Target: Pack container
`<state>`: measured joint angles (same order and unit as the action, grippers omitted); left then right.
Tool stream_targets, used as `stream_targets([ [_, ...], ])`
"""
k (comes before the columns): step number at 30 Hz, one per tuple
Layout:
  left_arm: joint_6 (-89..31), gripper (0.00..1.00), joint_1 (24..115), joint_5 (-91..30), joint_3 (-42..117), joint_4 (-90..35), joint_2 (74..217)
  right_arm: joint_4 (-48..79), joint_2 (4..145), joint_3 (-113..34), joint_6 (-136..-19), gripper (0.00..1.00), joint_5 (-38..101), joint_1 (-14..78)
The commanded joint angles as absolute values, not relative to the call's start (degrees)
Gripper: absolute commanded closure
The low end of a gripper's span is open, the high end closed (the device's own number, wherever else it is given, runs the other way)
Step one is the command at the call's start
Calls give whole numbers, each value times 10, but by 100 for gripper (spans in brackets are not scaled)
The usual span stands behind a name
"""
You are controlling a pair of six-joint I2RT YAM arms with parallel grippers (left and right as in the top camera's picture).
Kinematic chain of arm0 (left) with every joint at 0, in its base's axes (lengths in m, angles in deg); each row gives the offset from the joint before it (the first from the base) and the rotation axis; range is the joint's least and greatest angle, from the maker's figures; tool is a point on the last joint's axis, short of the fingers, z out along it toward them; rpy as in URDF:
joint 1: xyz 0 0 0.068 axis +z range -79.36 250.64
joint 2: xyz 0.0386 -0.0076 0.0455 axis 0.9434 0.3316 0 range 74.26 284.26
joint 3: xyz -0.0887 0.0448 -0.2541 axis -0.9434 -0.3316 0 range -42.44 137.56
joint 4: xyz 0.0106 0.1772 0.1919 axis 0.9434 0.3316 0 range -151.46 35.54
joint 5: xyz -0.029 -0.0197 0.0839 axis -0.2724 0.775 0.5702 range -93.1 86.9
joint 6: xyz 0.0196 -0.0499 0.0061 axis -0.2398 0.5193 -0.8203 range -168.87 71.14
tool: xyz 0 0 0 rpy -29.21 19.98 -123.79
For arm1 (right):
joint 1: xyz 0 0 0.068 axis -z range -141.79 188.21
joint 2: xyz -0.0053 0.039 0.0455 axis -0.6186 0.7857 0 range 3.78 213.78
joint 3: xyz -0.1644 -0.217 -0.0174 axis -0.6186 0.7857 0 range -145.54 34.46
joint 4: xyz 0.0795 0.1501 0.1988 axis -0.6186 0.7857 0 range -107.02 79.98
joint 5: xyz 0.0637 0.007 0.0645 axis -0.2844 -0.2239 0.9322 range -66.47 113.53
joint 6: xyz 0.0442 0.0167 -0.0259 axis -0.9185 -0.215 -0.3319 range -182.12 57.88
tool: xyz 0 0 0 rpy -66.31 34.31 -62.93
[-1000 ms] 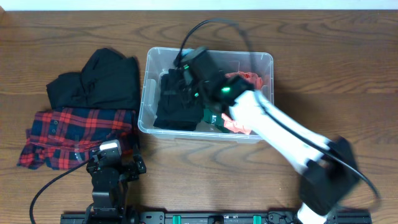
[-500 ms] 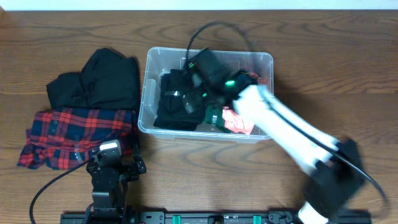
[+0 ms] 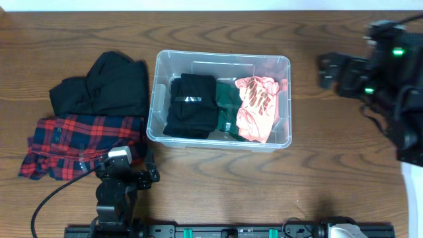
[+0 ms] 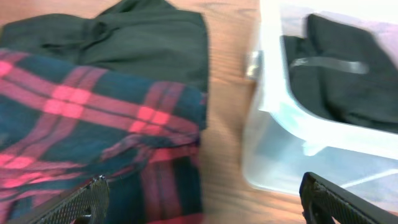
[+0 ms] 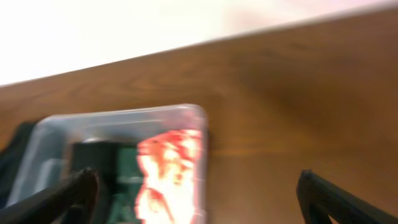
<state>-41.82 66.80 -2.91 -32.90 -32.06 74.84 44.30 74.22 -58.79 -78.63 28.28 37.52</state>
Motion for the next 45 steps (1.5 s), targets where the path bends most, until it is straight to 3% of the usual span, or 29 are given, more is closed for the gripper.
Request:
stream_targets([
  [1, -411, 2, 671, -100, -326, -322, 745, 471, 747, -584, -797, 1, 266, 448],
  [8, -412, 2, 671, -96, -194, -310, 829, 514, 769, -584, -797, 1, 267, 507],
  [13, -431, 2, 671, -54, 9, -251, 1000, 516, 770, -584, -797, 1, 267, 507],
  [18, -435, 2, 671, -102, 191, -192, 1140, 516, 770, -584, -797, 1, 267, 507],
  [22, -438, 2, 671, -8, 248, -152, 1191, 516, 770, -584, -797, 1, 267, 507],
  [26, -357, 2, 680, 137, 267, -110, 1210, 516, 770, -584, -797, 1, 267, 507],
  [31, -286, 2, 788, 161, 273, -76, 1224, 516, 770, -584, -797, 1, 267, 507],
  [38, -284, 2, 1039, -38, 272, -71, 1292, 516, 770, -584, -797, 1, 267, 507],
  [45, -201, 2, 1195, -109, 270, -21, 1417, 516, 770, -584, -797, 1, 267, 507],
])
